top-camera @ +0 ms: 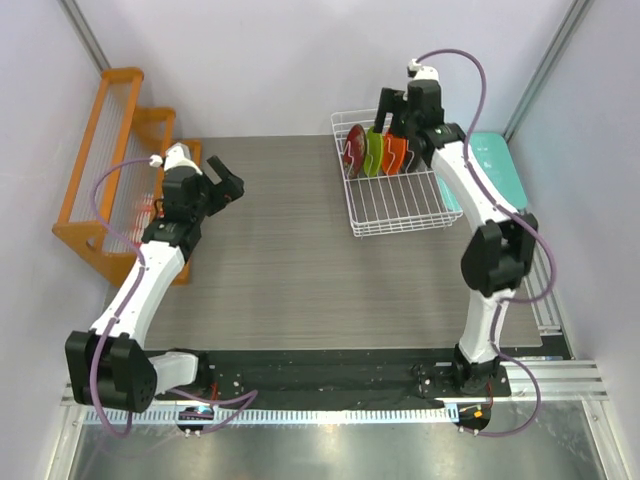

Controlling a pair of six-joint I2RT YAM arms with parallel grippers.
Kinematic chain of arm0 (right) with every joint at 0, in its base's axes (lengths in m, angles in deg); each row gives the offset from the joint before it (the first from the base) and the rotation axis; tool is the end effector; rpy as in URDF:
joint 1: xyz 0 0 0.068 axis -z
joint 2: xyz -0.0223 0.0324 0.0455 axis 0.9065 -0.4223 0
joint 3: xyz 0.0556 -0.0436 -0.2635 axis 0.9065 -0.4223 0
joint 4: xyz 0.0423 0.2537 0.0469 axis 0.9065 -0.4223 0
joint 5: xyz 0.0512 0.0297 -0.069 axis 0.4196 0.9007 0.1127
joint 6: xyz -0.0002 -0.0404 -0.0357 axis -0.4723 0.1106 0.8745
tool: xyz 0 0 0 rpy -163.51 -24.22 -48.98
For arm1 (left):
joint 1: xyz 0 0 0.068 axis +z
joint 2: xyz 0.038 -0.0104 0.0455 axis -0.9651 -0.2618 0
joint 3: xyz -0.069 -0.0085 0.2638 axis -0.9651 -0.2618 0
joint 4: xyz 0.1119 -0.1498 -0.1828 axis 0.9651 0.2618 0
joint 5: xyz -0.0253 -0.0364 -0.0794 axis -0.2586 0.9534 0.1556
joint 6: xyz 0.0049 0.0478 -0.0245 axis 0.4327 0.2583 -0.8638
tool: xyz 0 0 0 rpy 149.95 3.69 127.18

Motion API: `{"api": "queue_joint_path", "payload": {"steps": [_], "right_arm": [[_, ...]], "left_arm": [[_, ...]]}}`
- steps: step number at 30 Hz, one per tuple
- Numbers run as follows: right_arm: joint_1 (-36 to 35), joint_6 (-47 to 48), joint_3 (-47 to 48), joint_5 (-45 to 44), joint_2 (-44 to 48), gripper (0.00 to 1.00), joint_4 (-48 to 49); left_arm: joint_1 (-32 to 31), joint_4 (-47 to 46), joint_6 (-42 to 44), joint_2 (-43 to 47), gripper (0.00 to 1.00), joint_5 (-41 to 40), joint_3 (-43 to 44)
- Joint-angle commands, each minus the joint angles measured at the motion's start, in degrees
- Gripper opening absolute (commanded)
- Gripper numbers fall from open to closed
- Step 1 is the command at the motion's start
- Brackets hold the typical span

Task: Unload the plates from the dish rack

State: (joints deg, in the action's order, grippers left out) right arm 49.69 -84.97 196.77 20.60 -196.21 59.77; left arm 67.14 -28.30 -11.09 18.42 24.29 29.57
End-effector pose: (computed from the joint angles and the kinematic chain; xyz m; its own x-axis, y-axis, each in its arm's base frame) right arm 0.4417 0.1162 0.3683 -0.4029 0.1342 -0.9054 -0.0478 0.9848 0.1672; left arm 0.2784 -0.0347 0.3253 -0.3415 -0.5508 -0.7616 -0.1801 0.8336 -0.5221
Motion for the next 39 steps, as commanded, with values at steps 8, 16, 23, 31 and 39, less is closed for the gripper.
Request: {"api": "queue_joint_path", "payload": {"steps": [8, 16, 23, 31, 39], "right_arm": [[-2.5, 3.3, 28.1, -2.9, -20.8, 0.80, -8.9], [-4.4, 5.6, 30.4, -4.3, -25.1, 0.70, -8.9], [-5.3, 7.4, 30.9, -8.1, -26.9, 0.63, -9.0], [-7.9, 11.9, 30.1, -14.1, -23.4, 0.71, -7.3], [-8.0, 11.3, 30.0, -13.6, -25.4, 0.67, -7.6]], "left_arm": [[0.4, -5.6, -2.2, -8.6, 0.99, 8.5, 1.0], [0.4, -6.3, -1.7, -11.0, 0.99, 7.4, 1.1], [0.4, -6.3, -1.5, -11.1, 1.00, 6.1, 0.8], [0.3, -6.6, -1.6, -11.8, 1.00, 6.3, 0.8], [0.4, -6.4, -1.0, -11.8, 0.99, 5.9, 0.8]]}}
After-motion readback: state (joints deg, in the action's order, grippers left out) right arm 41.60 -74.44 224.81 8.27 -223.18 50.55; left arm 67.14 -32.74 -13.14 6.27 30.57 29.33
